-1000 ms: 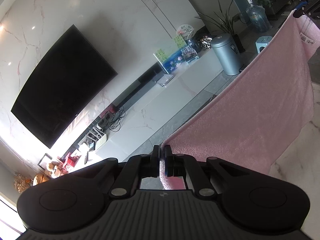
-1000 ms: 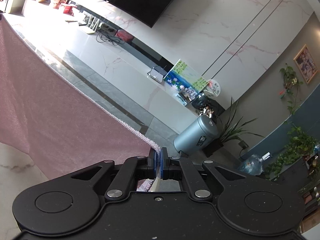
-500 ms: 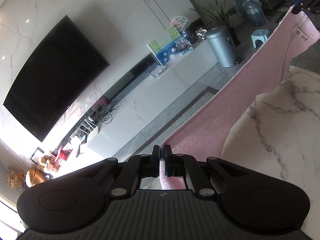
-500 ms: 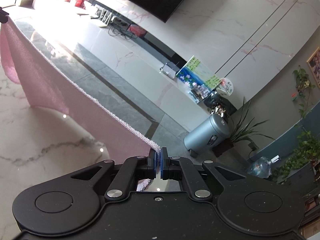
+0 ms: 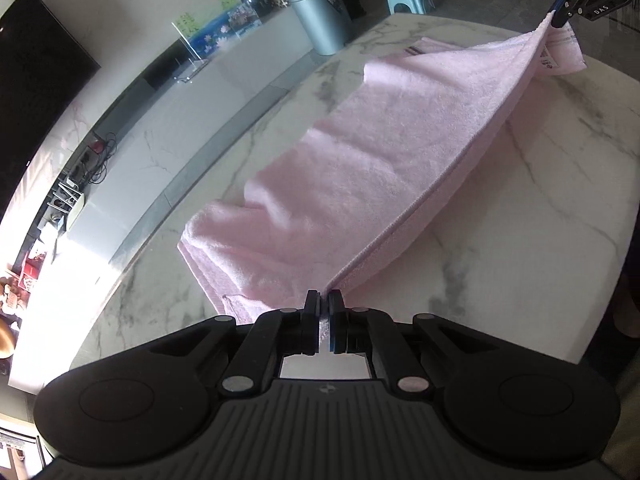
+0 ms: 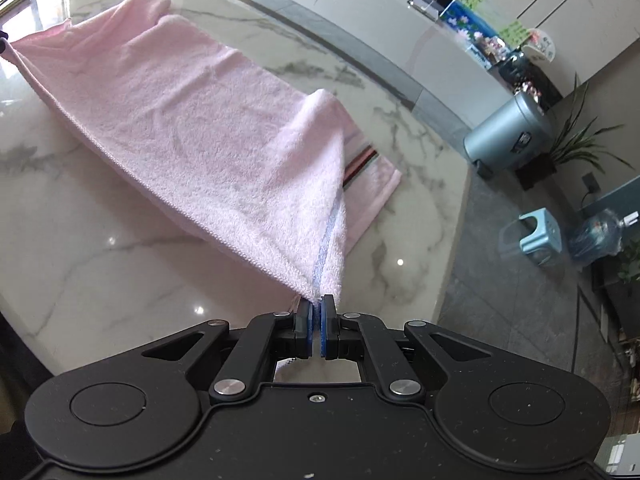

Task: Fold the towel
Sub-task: 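Lower the stretched towel flat onto the table with both tools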

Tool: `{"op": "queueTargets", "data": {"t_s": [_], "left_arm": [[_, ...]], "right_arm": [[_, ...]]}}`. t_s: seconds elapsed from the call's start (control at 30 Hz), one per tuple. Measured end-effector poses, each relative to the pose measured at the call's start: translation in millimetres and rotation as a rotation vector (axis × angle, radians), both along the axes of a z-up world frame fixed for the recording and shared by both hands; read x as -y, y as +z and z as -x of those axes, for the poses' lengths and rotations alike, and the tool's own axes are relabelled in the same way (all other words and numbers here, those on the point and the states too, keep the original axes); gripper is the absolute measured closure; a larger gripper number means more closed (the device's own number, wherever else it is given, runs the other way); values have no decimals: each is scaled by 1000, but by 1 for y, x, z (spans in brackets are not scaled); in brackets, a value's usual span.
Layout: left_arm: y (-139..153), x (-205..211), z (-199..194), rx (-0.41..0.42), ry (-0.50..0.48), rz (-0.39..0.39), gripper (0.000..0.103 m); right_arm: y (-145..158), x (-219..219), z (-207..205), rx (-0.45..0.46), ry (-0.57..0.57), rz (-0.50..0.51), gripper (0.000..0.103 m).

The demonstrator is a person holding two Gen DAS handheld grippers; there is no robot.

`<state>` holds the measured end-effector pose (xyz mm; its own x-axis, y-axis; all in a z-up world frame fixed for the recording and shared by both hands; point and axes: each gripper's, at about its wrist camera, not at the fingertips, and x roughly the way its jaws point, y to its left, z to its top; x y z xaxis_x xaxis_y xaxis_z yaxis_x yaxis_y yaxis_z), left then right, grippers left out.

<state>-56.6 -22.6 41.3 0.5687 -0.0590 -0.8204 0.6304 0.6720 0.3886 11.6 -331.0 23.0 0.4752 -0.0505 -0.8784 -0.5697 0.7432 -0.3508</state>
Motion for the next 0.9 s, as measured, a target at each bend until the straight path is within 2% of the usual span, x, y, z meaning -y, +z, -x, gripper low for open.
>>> {"op": "queueTargets", "data": {"t_s": [0.17, 0.4, 0.8, 0.9], "left_arm": [[-14, 7, 33, -35, -6, 9, 100], [-34, 13, 50, -95, -26, 24, 100], [-57, 12, 41, -132, -6, 64, 99], [-57, 10, 41, -126, -10, 64, 97]], "right_arm": [[-18, 12, 30, -57, -25, -6, 101], [-40, 27, 54, -123, -60, -9, 101], [-59, 46, 61, -170, -122, -14, 101], [-59, 48, 59, -180, -120, -24, 97]]}}
